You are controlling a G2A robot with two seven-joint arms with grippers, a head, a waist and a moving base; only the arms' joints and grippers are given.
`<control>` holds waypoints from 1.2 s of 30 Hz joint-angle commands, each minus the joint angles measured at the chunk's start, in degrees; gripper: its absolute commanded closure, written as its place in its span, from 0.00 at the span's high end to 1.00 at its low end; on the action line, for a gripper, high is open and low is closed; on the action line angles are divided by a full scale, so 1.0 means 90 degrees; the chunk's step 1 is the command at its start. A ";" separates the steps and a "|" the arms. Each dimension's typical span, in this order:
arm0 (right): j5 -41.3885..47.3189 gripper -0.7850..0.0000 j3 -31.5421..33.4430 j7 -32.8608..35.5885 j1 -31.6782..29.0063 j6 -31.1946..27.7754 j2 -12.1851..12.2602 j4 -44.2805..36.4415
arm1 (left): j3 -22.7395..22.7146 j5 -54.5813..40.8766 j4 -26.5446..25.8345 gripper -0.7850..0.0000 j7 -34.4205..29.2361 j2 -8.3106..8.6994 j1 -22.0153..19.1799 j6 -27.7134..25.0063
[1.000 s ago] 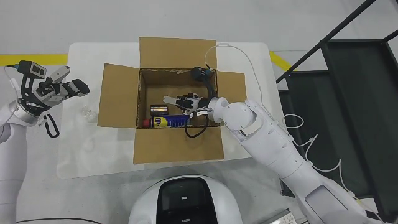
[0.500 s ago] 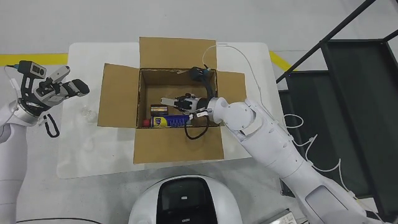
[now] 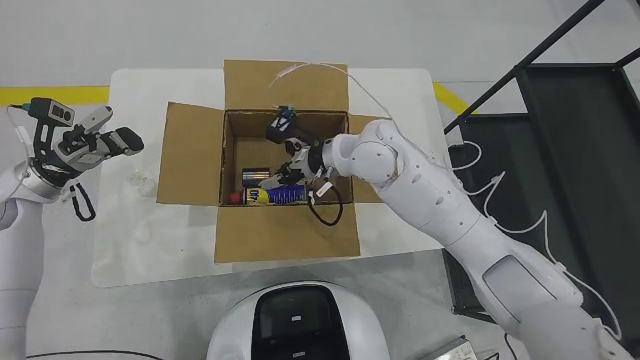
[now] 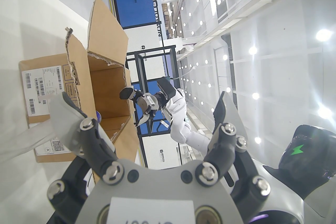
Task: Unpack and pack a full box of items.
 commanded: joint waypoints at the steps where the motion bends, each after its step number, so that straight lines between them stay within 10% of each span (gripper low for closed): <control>1: -0.0009 1.00 -0.0076 -0.0164 0.0062 -0.0132 -0.0041 0.0147 | 0.0000 0.0000 0.0000 1.00 0.0000 0.0000 0.0000 0.0000; 19: -0.0700 1.00 -0.0333 -0.0183 0.0324 -0.0838 -0.0094 0.0494 | 0.0000 0.0000 0.0000 1.00 0.0000 0.0000 0.0000 0.0000; 36: -0.1592 1.00 -0.1654 -0.1316 0.1539 -0.1725 -0.0942 0.2585 | 0.0000 0.0000 0.0000 1.00 0.0000 0.0000 0.0000 0.0000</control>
